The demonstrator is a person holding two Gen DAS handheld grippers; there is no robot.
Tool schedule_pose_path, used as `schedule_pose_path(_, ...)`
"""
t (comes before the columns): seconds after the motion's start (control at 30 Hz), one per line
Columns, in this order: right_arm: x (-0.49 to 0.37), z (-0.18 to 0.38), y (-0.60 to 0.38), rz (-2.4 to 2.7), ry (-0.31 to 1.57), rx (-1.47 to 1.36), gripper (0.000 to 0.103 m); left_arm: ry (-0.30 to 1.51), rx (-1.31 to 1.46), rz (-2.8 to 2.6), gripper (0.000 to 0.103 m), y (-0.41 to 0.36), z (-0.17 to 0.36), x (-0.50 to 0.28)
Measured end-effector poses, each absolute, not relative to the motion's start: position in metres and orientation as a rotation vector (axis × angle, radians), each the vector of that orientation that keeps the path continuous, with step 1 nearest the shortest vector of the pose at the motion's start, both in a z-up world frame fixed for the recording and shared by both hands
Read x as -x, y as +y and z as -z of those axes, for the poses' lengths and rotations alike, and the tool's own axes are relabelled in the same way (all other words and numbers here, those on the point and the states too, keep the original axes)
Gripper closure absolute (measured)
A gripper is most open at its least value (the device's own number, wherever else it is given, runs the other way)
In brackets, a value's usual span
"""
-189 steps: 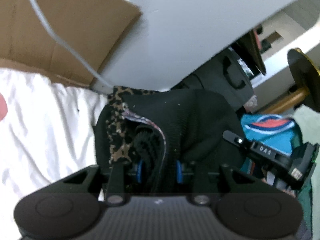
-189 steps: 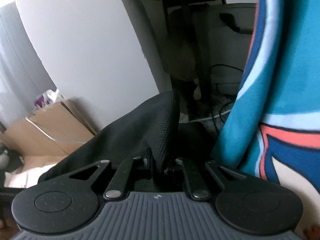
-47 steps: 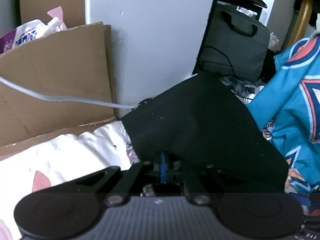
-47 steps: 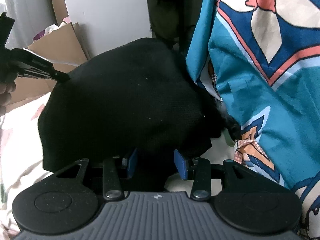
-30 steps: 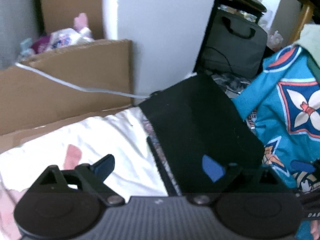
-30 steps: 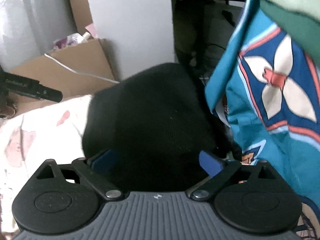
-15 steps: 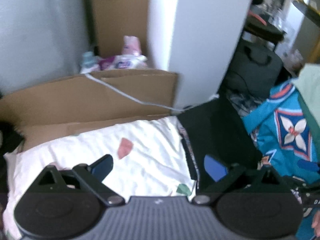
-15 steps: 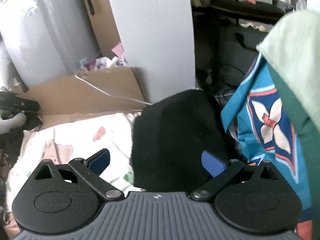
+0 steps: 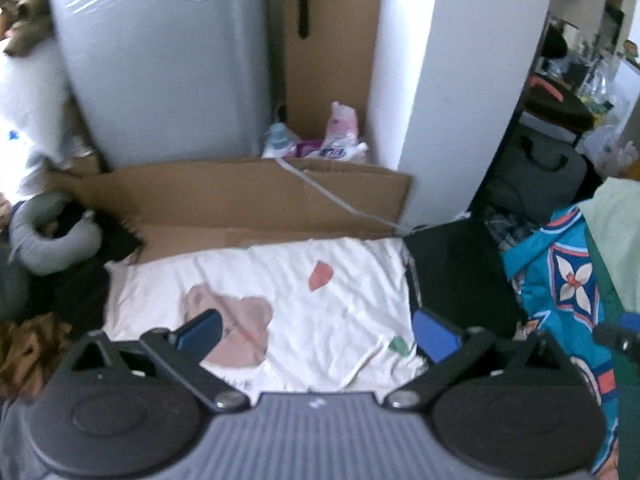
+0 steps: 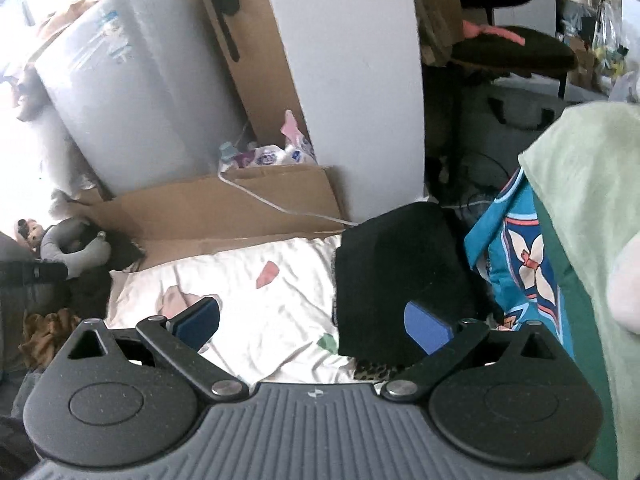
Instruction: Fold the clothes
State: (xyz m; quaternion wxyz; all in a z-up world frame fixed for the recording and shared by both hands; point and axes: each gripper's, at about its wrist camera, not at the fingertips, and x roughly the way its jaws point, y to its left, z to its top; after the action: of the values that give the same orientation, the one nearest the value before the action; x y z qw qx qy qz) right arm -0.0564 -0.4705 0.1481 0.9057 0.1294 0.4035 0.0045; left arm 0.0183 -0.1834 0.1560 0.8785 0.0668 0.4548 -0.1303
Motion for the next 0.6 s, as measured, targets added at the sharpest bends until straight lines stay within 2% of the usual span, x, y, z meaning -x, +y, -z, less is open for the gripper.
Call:
schedule_pose_path(0.33, 0.091, -0.222, -0.432, -0.098, 0.785, -0.26, 0.001, 0.863, -0.109, 0.208, 0.0, -0.133, -0.217, 0.035)
schedule_pose_path(0.6, 0.107, -0.246, -0.391, -0.153, 0.758, -0.263, 0.001, 0.848, -0.106, 0.151, 0.0, -0.109, -0.228, 0.068)
